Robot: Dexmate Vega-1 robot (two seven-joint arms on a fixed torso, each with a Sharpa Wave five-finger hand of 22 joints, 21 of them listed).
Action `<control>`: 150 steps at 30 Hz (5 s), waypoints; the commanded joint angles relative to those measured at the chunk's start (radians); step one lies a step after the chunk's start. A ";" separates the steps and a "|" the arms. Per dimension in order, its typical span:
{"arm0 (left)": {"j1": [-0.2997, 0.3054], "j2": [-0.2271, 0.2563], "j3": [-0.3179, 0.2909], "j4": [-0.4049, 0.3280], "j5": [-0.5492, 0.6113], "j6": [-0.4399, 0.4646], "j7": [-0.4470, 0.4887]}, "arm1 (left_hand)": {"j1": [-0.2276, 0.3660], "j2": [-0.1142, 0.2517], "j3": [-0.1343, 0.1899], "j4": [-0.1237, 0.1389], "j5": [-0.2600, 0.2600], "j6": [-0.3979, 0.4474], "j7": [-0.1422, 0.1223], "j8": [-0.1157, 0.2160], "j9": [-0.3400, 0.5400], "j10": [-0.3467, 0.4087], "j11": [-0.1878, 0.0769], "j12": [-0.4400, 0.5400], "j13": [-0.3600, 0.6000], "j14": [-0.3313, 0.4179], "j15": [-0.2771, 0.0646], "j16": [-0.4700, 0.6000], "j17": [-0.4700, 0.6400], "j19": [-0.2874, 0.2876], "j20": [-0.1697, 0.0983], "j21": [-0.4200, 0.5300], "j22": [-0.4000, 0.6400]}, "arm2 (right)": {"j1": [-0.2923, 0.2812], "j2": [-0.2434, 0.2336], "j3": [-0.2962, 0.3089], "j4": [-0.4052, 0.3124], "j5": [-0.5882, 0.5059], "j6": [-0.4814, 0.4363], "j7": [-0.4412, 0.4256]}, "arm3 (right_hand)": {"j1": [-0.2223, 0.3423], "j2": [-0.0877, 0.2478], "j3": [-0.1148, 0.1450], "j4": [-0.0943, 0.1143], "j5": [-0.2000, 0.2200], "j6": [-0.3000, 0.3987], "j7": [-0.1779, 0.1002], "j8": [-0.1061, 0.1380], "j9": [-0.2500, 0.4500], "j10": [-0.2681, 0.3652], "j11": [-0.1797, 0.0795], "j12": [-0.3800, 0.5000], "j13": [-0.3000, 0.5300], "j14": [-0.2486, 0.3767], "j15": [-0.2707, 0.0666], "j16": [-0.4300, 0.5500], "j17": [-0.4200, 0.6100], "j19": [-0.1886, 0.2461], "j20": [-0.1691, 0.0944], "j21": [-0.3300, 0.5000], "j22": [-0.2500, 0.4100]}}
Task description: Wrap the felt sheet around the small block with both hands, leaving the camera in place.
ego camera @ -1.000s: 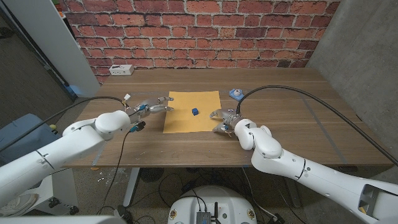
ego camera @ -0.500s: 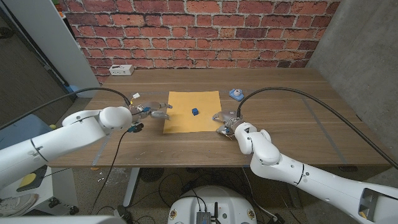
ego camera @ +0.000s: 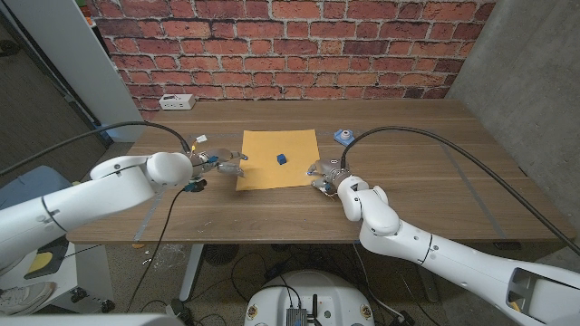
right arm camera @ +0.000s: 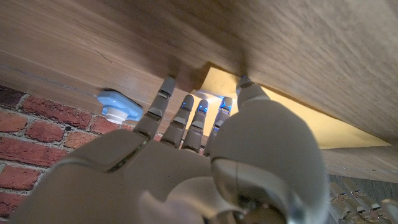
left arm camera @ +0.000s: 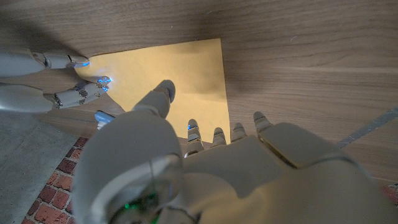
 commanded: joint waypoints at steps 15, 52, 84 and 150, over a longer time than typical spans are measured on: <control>-0.084 -0.032 0.092 -0.017 0.073 0.086 -0.032 | -0.020 -0.043 -0.032 0.014 -0.017 -0.021 -0.009 -0.006 0.004 -0.113 -0.009 0.008 0.002 -0.257 -0.011 0.007 0.000 -0.128 -0.009 0.003 0.003 | -0.049 0.039 0.094 0.133 0.169 0.204 -0.340 | 0.044 0.073 0.048 -0.040 -0.042 0.423 0.141 0.088 0.010 0.205 -0.036 0.053 -0.011 0.127 -0.145 0.052 -0.009 0.083 -0.039 -0.012 0.007; -0.234 -0.062 0.291 -0.124 0.342 0.237 -0.220 | -0.135 -0.209 -0.193 0.055 0.036 -0.060 0.051 -0.016 0.012 -0.176 0.045 0.010 0.004 -0.313 0.040 0.007 0.004 -0.221 0.005 -0.011 0.010 | 0.063 0.300 0.002 0.333 0.162 -0.065 -0.613 | 0.063 -0.002 0.181 -0.084 -0.077 0.614 0.253 0.129 0.039 0.370 -0.054 0.130 0.007 0.271 -0.155 0.028 -0.057 0.062 -0.005 -0.061 0.006; -0.603 -0.277 0.830 0.003 1.122 0.477 -0.861 | -0.064 -0.103 -0.168 0.050 0.040 -0.049 0.084 0.011 0.028 -0.173 0.073 0.023 0.004 -0.333 0.047 0.009 0.004 -0.221 0.005 0.004 0.010 | 0.124 0.301 -0.025 0.378 0.283 -0.039 -0.702 | 0.034 -0.018 0.243 -0.082 -0.062 0.613 0.255 0.130 0.049 0.385 -0.049 0.158 0.023 0.298 -0.157 0.014 -0.052 0.069 0.000 -0.072 0.008; 0.049 -0.776 0.225 0.140 2.016 -0.083 -1.070 | -0.187 -0.068 -0.269 0.083 0.006 0.011 0.147 0.011 0.073 -0.103 0.098 0.015 0.008 -0.233 0.046 0.005 0.002 -0.158 0.007 0.010 0.010 | 0.114 0.315 0.036 0.434 0.386 0.123 -0.820 | -0.040 -0.056 0.401 -0.082 -0.051 0.606 0.258 0.128 0.059 0.424 -0.044 0.223 0.053 0.354 -0.160 -0.001 -0.022 0.100 0.006 -0.085 0.011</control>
